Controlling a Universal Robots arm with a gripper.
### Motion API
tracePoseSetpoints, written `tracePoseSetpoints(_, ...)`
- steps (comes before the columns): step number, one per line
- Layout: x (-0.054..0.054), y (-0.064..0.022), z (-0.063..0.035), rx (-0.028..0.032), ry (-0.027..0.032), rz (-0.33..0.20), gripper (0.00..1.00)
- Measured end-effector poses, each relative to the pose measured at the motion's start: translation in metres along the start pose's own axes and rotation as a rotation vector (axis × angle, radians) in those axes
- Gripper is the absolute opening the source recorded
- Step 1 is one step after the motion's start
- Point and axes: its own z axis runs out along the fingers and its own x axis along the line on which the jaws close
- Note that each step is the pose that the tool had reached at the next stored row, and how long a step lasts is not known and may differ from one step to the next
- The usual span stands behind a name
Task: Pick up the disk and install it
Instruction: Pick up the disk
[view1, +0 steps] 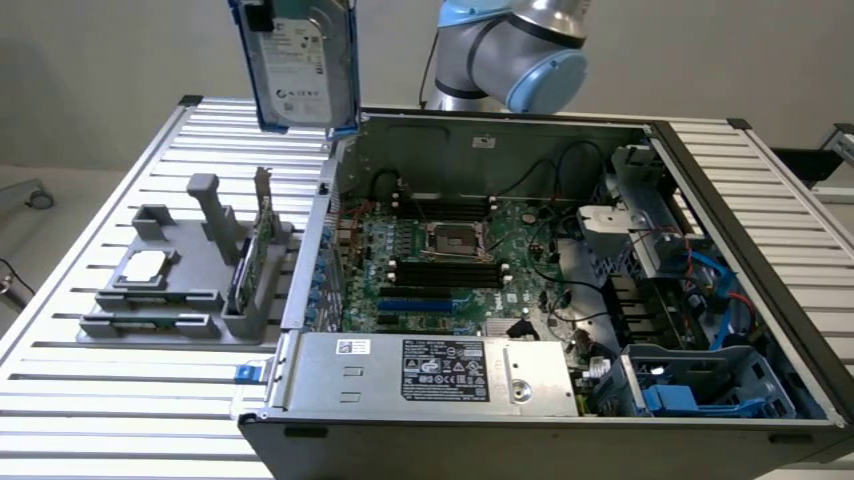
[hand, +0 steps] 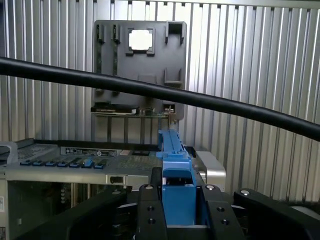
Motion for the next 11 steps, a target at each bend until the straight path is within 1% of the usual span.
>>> tracePoseSetpoints(7,0.004,-0.0314,-0.013,-0.001,-0.0022,0.0,0.33)
tracePoseSetpoints(9,0.006,-0.0406,-0.0165,-0.0014,-0.0024,0.0,0.33)
tracePoseSetpoints(11,0.01,-0.0487,-0.0177,-0.0016,-0.0025,0.0,0.33)
